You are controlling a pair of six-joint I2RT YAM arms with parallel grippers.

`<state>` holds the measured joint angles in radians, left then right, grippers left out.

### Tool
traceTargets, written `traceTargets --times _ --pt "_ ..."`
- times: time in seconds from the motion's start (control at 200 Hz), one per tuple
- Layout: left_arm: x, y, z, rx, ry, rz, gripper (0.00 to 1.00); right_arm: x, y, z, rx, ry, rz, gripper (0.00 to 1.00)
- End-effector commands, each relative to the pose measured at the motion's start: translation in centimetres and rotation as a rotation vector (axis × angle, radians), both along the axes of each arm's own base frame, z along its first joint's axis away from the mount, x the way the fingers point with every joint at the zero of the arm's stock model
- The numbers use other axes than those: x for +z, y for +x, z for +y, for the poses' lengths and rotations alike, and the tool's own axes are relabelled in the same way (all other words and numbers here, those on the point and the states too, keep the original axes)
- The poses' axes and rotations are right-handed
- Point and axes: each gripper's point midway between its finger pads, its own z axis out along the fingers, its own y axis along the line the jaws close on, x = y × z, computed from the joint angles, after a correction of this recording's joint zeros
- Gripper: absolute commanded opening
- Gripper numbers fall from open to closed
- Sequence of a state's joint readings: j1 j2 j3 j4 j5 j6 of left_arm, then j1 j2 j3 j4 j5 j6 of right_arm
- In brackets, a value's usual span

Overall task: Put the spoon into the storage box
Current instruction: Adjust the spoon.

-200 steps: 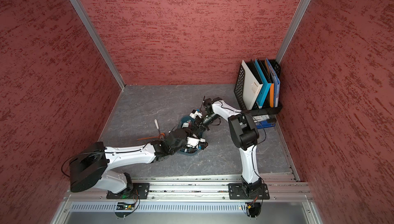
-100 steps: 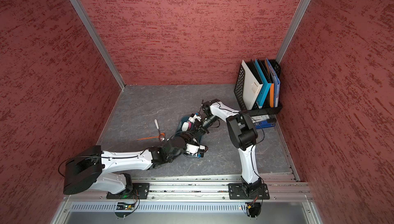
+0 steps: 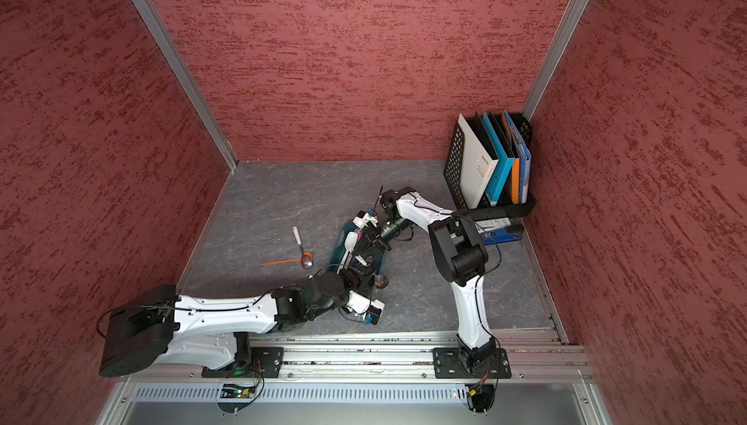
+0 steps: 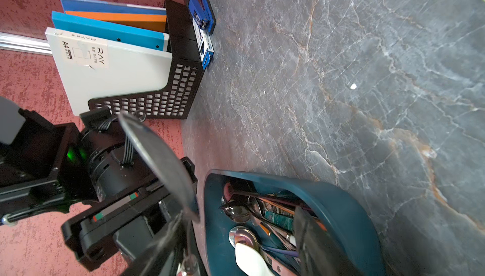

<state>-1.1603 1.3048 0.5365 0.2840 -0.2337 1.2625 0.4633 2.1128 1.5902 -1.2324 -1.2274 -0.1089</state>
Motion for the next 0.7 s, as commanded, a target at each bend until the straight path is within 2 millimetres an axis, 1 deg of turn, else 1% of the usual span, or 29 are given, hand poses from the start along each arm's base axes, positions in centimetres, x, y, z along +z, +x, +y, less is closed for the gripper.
traceTargets --times 0.0,0.1,0.235,0.321,0.406,0.491,0.596,0.696 --pt "-1.1 0.6 1.1 0.013 0.029 0.027 0.69 1.1 -0.3 0.2 0.001 0.037 -0.005 0.01" --pt "-1.4 1.1 1.4 0.024 0.035 0.037 0.70 1.1 -0.3 0.2 0.002 0.034 -0.006 0.01" --pt "-1.7 1.4 0.8 0.016 0.041 0.046 0.69 1.0 -0.4 0.3 0.006 0.033 -0.001 0.01" --pt "-2.0 1.3 0.3 0.003 0.049 0.054 0.67 1.0 -0.5 0.4 0.008 0.034 -0.003 0.01" --pt "-2.2 1.5 0.0 0.002 0.053 0.054 0.63 1.0 -0.5 0.5 0.011 0.034 -0.004 0.02" --pt "-2.2 1.8 -0.3 0.006 0.061 0.045 0.54 0.9 -0.6 0.6 0.014 0.032 0.001 0.02" --pt "-2.1 2.2 -0.7 0.010 0.066 0.030 0.37 0.7 -0.7 0.7 0.018 0.028 0.007 0.02" --pt "-2.1 2.6 -1.0 0.015 0.067 0.022 0.26 0.7 -0.7 0.7 0.020 0.030 0.004 0.02"
